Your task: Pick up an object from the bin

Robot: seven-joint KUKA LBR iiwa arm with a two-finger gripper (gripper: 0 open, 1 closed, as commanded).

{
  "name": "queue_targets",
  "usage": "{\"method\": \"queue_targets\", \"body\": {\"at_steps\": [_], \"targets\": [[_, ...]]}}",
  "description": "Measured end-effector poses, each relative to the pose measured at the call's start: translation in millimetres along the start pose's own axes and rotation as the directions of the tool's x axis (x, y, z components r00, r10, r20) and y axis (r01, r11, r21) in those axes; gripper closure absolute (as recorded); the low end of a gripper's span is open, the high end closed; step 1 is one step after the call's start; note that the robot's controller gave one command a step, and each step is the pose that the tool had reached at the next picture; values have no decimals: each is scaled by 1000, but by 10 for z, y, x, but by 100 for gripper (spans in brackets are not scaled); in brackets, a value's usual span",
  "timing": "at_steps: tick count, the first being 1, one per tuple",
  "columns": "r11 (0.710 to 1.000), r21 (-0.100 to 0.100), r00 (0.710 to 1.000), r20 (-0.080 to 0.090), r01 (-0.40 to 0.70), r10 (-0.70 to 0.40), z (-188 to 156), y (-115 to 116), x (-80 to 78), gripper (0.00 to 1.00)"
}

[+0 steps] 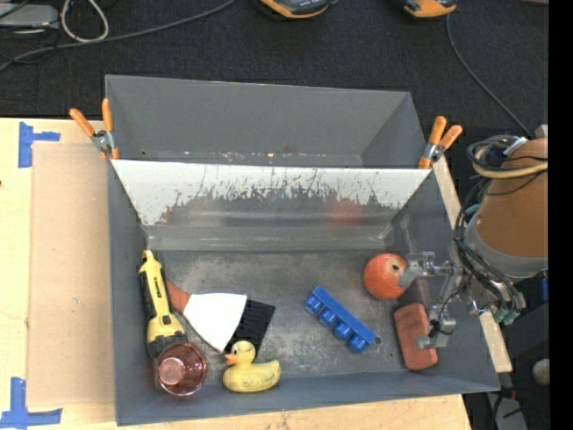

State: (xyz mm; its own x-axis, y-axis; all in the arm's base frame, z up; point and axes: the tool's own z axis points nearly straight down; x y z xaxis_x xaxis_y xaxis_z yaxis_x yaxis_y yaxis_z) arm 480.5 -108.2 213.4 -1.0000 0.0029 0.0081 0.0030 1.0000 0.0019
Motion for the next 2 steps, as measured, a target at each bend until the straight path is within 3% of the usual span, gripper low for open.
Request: {"method": "queue_targets", "body": {"at_steps": [1, 2], "targets": [[1000, 1, 1000, 6, 5, -5, -27, 7, -16, 0], [999, -3, 999, 0, -45, 45, 576, 561, -291, 0]]}}
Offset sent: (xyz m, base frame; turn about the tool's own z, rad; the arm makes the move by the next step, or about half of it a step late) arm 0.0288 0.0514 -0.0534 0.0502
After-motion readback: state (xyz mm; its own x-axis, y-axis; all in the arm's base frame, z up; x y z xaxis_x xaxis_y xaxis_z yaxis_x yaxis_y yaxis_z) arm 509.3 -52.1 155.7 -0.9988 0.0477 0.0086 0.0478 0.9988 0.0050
